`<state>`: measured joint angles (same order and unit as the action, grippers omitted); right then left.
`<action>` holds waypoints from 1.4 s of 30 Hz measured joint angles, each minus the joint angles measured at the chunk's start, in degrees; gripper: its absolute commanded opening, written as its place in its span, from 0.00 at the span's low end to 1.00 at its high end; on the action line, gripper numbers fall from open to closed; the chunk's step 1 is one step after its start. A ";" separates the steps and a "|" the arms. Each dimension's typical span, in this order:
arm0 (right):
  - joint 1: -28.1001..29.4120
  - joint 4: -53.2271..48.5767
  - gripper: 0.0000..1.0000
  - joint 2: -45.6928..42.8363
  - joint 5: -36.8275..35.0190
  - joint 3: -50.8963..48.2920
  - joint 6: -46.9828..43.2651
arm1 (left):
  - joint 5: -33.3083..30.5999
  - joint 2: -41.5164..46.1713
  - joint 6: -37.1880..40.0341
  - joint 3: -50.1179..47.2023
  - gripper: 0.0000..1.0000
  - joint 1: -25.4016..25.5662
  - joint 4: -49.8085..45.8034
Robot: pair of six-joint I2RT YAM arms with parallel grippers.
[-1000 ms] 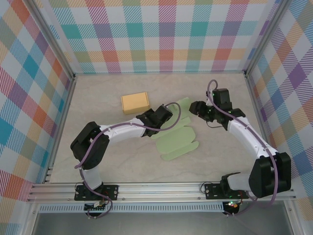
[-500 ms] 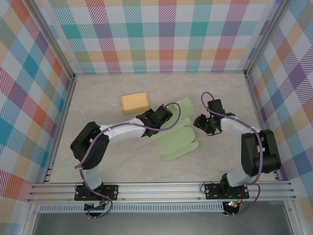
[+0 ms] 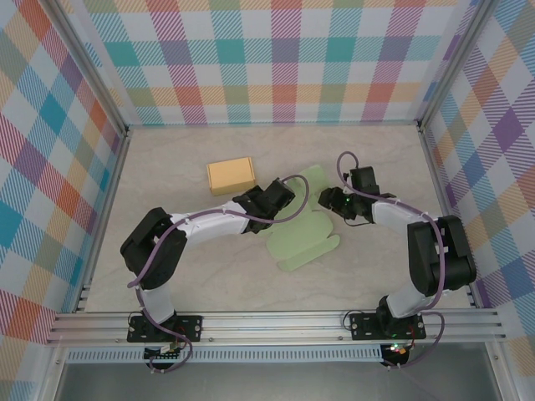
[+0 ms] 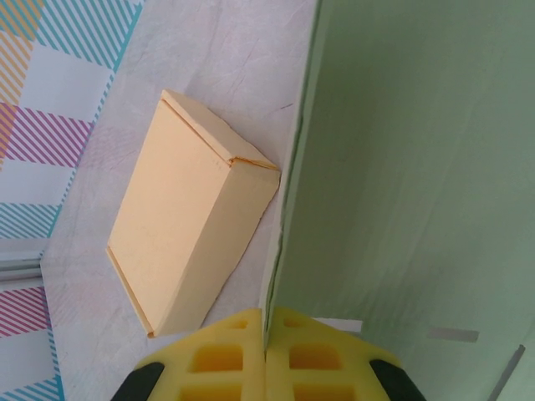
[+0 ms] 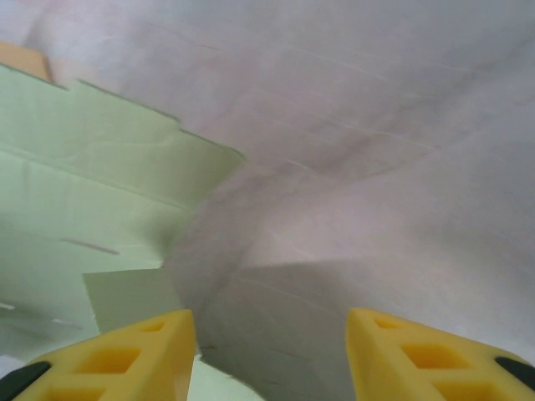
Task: Fold the paper box
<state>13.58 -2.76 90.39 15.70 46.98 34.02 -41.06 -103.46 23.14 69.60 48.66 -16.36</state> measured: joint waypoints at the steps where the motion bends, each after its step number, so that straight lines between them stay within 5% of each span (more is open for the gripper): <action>1: 0.17 0.68 0.52 0.00 0.68 -0.11 0.02 | 0.00 0.00 -0.02 0.00 0.00 0.00 0.00; 30: 5.62 4.66 0.47 7.21 3.85 -0.15 0.46 | 0.00 -1.99 -2.29 1.92 0.00 0.28 0.15; 42: 2.29 -4.70 0.51 -5.44 -0.02 2.82 -2.19 | -6.67 -2.51 11.54 -3.48 0.00 0.46 13.11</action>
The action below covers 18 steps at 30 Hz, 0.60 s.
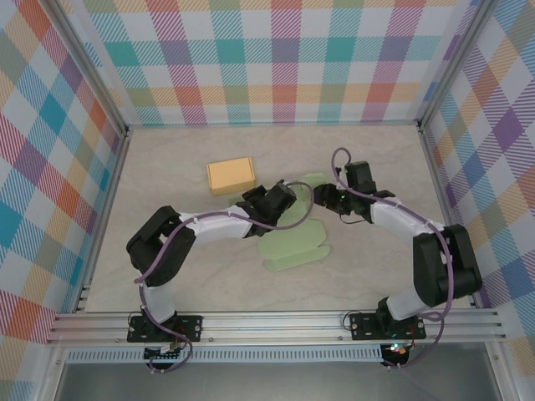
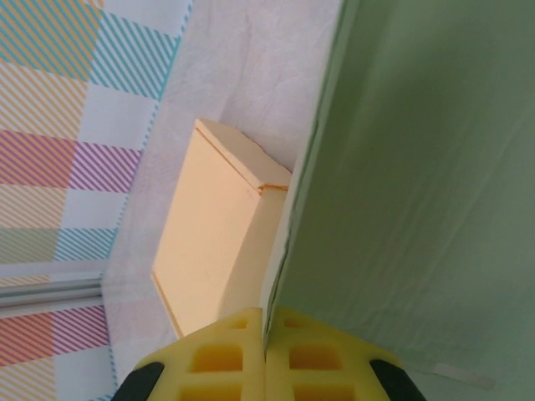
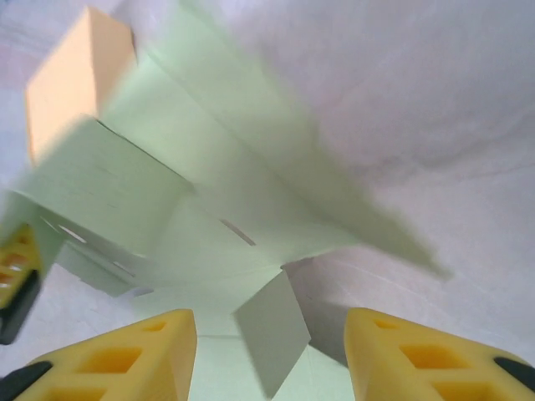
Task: Fold the paper box
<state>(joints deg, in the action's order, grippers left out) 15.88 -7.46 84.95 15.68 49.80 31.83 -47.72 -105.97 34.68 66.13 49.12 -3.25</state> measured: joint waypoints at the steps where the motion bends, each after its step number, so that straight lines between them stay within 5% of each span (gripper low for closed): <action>1: -0.96 -0.35 0.51 -0.94 0.02 0.04 -0.20 | -0.42 -0.13 1.20 -0.35 0.00 0.00 1.31; 18: -16.37 0.55 0.50 2.93 9.44 5.11 -1.46 | -5.49 -2.60 18.84 -3.78 0.00 0.00 25.05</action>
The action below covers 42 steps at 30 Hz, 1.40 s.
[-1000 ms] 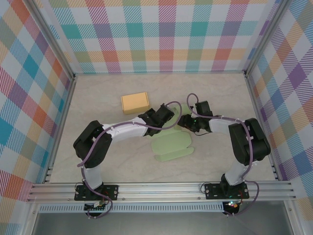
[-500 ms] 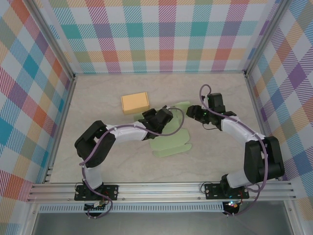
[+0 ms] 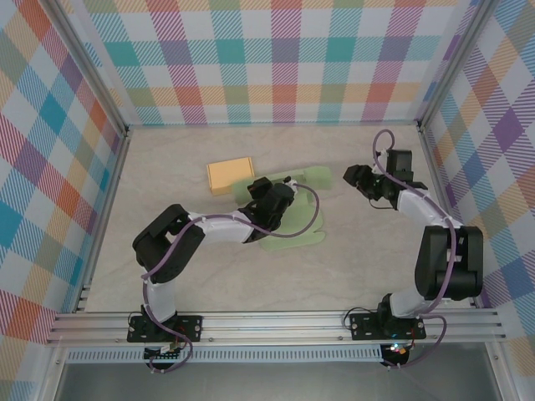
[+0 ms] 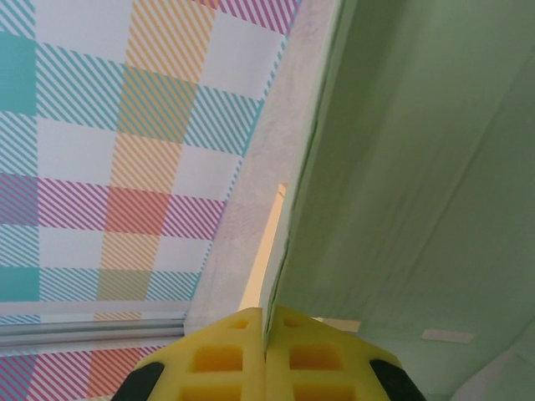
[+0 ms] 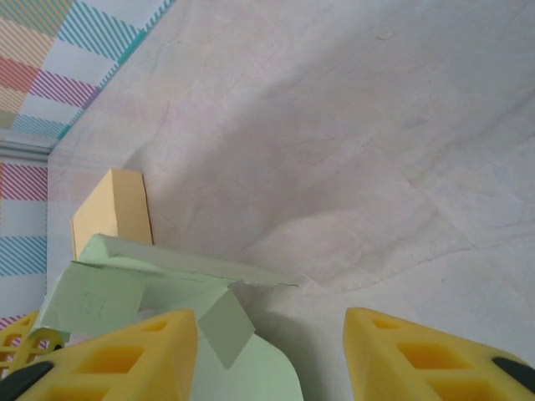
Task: Fold the paper box
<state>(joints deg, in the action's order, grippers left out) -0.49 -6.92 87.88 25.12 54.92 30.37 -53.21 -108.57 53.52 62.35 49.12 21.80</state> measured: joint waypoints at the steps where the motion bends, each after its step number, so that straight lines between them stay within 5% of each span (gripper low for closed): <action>1: 0.02 0.28 0.50 0.66 0.50 0.37 -0.09 | -0.11 -0.04 0.46 -0.22 0.00 0.04 0.92; 14: -0.90 1.64 0.49 9.07 2.54 5.16 -2.38 | -3.50 -3.74 10.27 -5.22 0.00 3.67 11.87; 27: -2.16 3.13 0.48 12.83 3.48 5.03 -2.36 | -2.67 -10.60 27.89 -7.87 0.00 4.42 38.82; 42: -2.16 5.49 0.48 15.65 6.71 2.34 -2.56 | -0.15 -14.16 33.40 -4.11 0.00 4.37 46.38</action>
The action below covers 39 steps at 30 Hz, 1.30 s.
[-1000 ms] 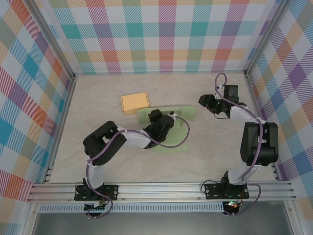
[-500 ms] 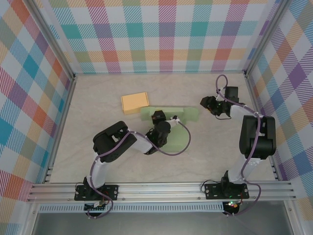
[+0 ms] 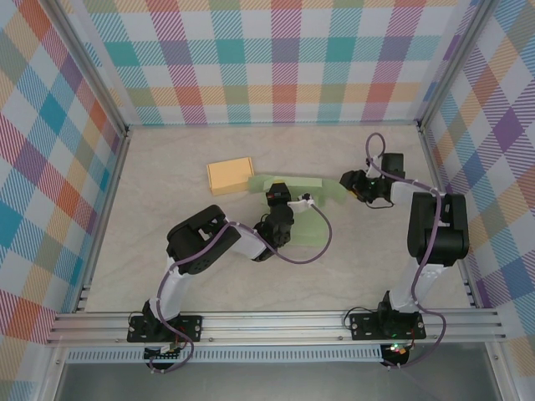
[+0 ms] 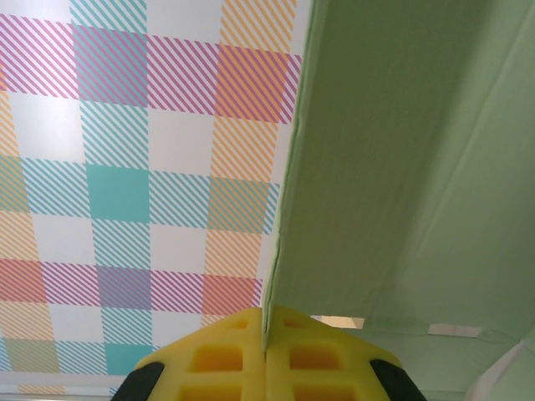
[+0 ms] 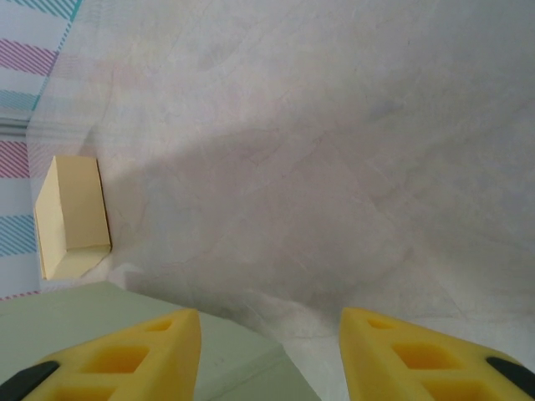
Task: Fold the paper box
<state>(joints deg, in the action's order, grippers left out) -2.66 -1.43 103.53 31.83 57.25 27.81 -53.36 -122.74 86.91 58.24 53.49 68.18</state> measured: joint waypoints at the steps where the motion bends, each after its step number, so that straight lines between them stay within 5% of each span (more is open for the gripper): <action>1: 0.02 0.33 0.48 -0.28 0.31 -0.98 0.04 | 0.17 -0.15 0.15 0.00 0.00 -0.02 0.39; 39: 11.76 12.28 0.49 -9.49 -1.38 -16.90 -1.31 | 1.97 -3.67 4.50 -0.02 0.00 -0.81 4.20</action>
<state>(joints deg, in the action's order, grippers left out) 9.10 10.85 94.04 30.46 40.36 26.50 -51.40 -126.41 91.42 58.22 52.69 72.38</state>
